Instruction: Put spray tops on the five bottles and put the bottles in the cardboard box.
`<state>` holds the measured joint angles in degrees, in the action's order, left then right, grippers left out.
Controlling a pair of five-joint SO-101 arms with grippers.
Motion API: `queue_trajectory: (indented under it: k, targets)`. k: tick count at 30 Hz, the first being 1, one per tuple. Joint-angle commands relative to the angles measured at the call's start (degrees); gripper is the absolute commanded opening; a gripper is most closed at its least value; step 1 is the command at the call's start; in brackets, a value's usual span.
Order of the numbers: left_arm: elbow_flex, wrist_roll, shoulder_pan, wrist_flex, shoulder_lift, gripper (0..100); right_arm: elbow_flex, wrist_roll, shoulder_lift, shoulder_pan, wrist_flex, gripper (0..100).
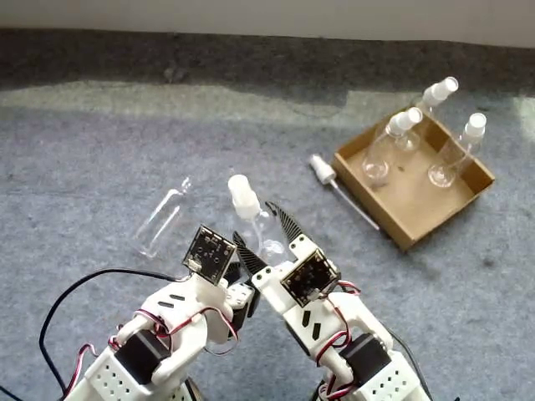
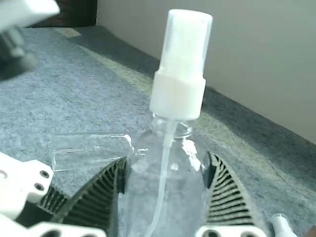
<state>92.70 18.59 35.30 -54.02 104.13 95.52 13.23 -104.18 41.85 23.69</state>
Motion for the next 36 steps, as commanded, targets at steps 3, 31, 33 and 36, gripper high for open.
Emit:
queue_trajectory:
  k: [3, 31, 33, 36]
  targets:
    - [-0.5, 0.1, -0.9, 1.8, 0.7, 0, 6.5, -0.4, -0.8, 1.1, 0.3, 8.0]
    - [-0.4, 0.2, 1.9, 1.4, 0.7, 0, 6.5, -0.8, -1.2, 1.1, -1.1, 8.0]
    - [-0.4, 0.2, 2.0, 1.8, 0.7, 0, 6.5, -0.8, -1.2, 1.1, -2.5, 8.0]
    - [-0.4, 0.2, 2.0, 1.8, 0.7, 0, 6.5, -2.7, -1.2, 1.3, -4.4, 8.0]
